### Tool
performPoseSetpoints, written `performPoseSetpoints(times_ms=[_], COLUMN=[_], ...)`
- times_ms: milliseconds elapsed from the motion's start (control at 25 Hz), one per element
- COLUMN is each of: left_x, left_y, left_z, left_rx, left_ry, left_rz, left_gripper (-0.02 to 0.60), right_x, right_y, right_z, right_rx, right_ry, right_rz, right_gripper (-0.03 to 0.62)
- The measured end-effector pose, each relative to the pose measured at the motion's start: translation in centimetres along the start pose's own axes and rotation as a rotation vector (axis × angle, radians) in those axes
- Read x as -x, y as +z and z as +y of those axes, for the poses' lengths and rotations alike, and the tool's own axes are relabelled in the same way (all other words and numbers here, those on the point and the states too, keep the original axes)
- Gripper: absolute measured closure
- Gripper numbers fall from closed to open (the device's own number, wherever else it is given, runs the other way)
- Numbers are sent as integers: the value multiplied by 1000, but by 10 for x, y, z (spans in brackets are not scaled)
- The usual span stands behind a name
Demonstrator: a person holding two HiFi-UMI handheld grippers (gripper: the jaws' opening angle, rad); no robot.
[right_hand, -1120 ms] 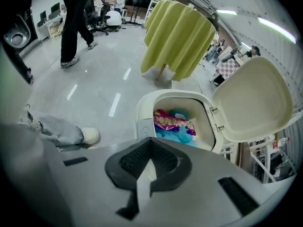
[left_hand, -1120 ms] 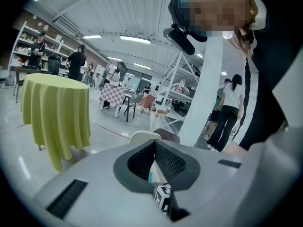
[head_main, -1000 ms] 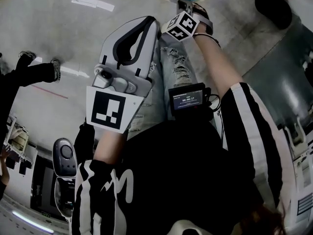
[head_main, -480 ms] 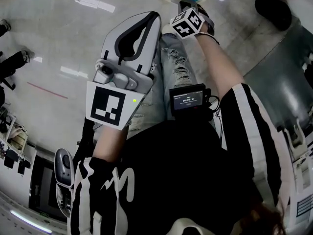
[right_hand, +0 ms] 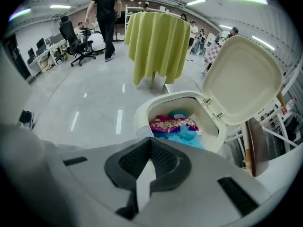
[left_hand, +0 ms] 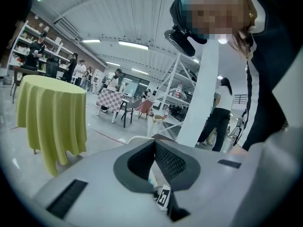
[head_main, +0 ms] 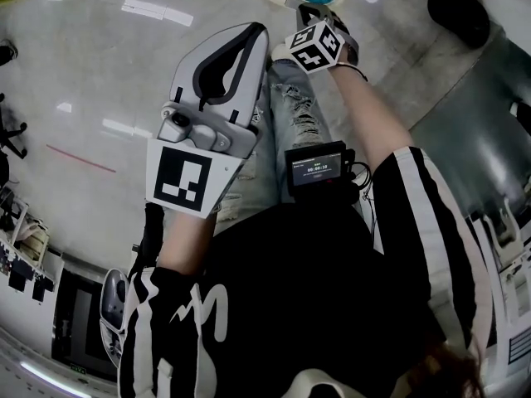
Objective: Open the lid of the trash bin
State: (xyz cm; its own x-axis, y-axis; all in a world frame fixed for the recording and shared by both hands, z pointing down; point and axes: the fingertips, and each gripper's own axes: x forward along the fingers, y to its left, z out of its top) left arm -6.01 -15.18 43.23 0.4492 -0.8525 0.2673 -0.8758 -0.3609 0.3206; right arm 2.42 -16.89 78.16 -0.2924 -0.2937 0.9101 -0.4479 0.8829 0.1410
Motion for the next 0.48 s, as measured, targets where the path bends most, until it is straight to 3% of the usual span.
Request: performPoseSetpoints(times_ms=[480], left_x=[0], left_y=[2], left_z=[-4], left_rx=[-7], left_ry=[-14], left_rz=[-2], left_gripper=[575], right_x=[28], right_y=[22], right_z=[-16], right_rx=[-87], right_ry=[-19], right_rz=[-111], right_gripper=[591])
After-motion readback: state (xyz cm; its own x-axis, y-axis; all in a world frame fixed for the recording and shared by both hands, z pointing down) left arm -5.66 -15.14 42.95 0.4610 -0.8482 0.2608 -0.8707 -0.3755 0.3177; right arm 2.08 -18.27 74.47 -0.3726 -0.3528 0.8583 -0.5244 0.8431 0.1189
